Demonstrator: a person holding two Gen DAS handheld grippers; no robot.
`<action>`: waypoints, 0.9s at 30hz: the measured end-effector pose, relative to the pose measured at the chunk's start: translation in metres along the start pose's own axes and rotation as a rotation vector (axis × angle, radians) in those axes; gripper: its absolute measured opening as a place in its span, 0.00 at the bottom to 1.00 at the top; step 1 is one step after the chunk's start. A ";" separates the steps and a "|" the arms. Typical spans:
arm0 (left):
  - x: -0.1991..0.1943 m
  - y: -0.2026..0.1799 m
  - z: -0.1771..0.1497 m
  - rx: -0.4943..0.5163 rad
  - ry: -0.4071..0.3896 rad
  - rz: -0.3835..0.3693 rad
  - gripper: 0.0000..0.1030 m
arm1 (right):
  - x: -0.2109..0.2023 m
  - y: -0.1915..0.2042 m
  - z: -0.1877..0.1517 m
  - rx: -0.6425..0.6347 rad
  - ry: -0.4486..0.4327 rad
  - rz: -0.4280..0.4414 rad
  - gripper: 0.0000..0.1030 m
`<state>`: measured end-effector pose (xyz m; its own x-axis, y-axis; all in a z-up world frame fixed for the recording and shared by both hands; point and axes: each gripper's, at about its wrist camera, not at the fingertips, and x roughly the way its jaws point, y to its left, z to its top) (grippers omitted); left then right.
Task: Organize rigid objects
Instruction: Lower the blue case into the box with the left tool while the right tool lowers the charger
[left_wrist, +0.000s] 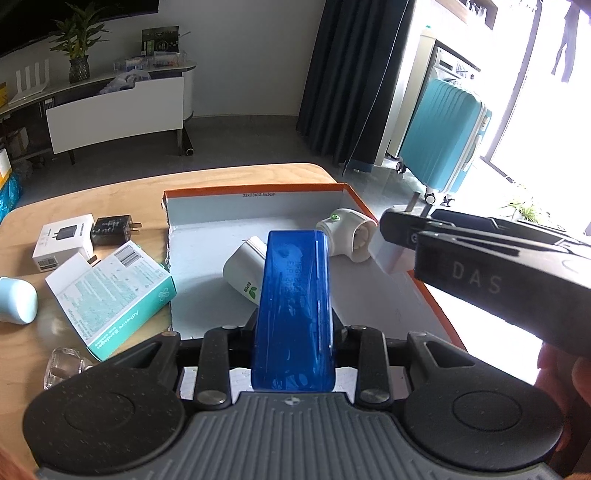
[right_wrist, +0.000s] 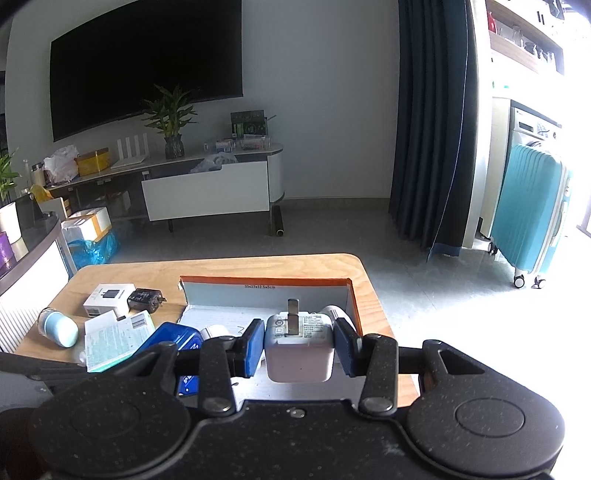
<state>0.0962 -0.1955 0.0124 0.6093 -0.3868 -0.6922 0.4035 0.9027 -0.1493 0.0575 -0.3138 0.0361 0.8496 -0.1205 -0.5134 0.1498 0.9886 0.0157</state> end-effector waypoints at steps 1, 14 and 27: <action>0.001 0.000 0.000 0.001 0.001 -0.001 0.32 | 0.001 0.000 0.000 -0.001 0.003 0.000 0.49; 0.011 -0.007 0.001 0.014 0.023 -0.016 0.32 | 0.007 -0.013 0.005 0.007 -0.033 -0.036 0.55; 0.011 -0.014 0.000 -0.003 0.022 -0.096 0.51 | -0.019 -0.034 0.003 0.068 -0.072 -0.085 0.60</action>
<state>0.0970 -0.2126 0.0073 0.5528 -0.4677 -0.6897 0.4571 0.8622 -0.2183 0.0374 -0.3458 0.0482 0.8663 -0.2121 -0.4522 0.2544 0.9665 0.0339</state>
